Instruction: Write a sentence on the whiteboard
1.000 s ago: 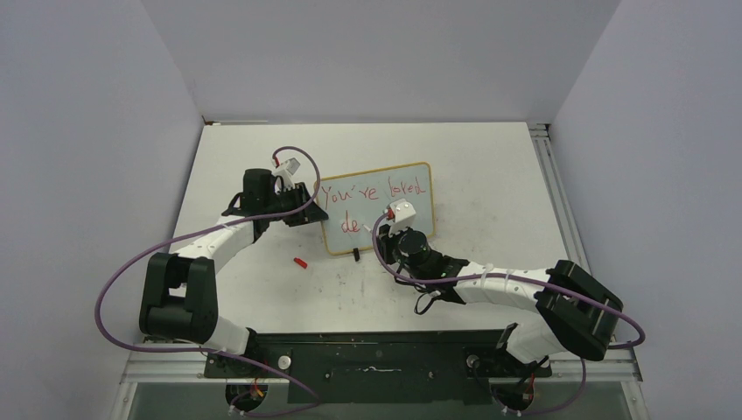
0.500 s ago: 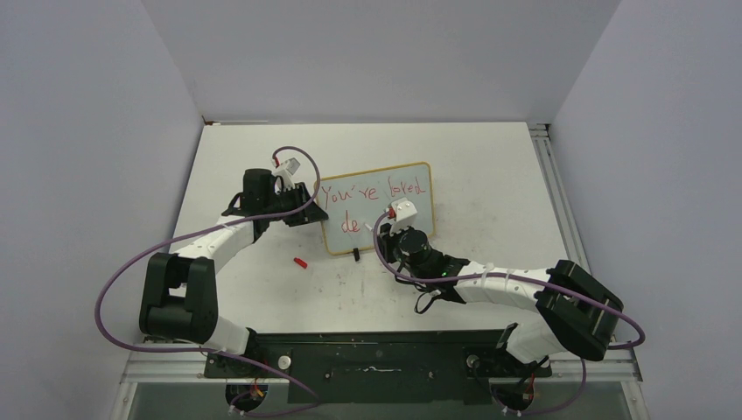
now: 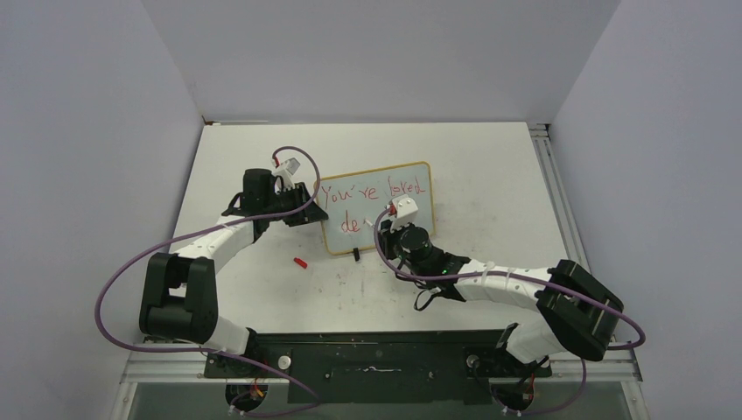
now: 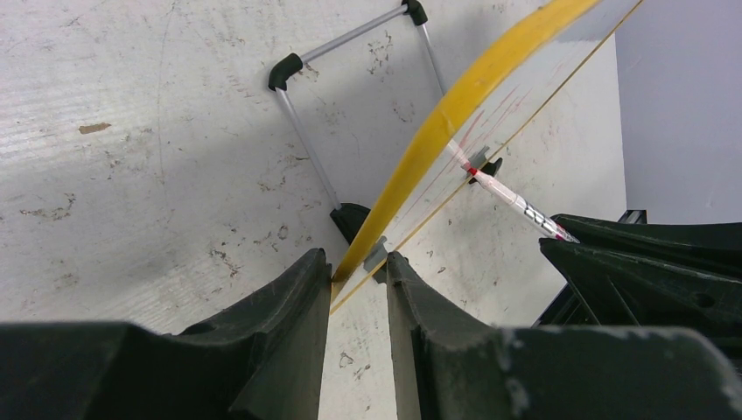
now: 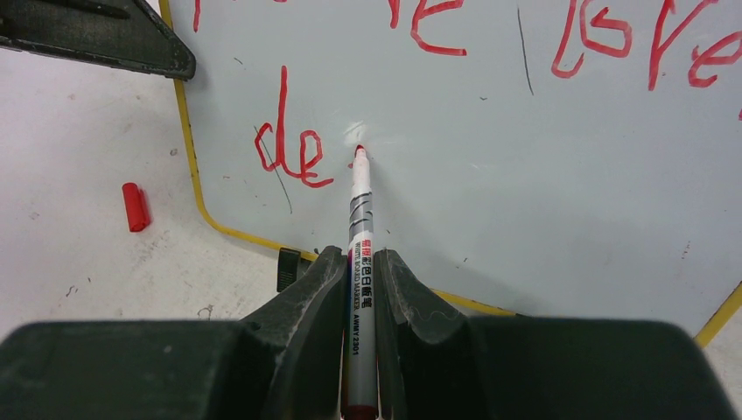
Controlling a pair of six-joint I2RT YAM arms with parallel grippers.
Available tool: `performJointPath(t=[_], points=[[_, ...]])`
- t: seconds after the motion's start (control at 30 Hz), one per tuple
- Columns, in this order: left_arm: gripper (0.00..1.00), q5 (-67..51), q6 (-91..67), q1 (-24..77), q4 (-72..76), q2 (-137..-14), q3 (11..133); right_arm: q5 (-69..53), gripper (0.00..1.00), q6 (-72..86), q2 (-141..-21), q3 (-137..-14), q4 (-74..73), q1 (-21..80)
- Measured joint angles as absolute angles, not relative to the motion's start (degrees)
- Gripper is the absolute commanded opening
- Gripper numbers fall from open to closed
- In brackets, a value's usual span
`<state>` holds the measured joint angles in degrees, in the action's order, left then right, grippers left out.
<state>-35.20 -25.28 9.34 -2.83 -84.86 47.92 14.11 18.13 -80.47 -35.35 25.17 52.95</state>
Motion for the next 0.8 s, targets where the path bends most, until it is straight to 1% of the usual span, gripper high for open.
performJointPath(t=[0.8], points=[[0.28,-35.14,-25.3,9.34,-2.83,-84.84,47.92,12.84,0.05,17.58,-82.15,-36.32,26.72,53.58]])
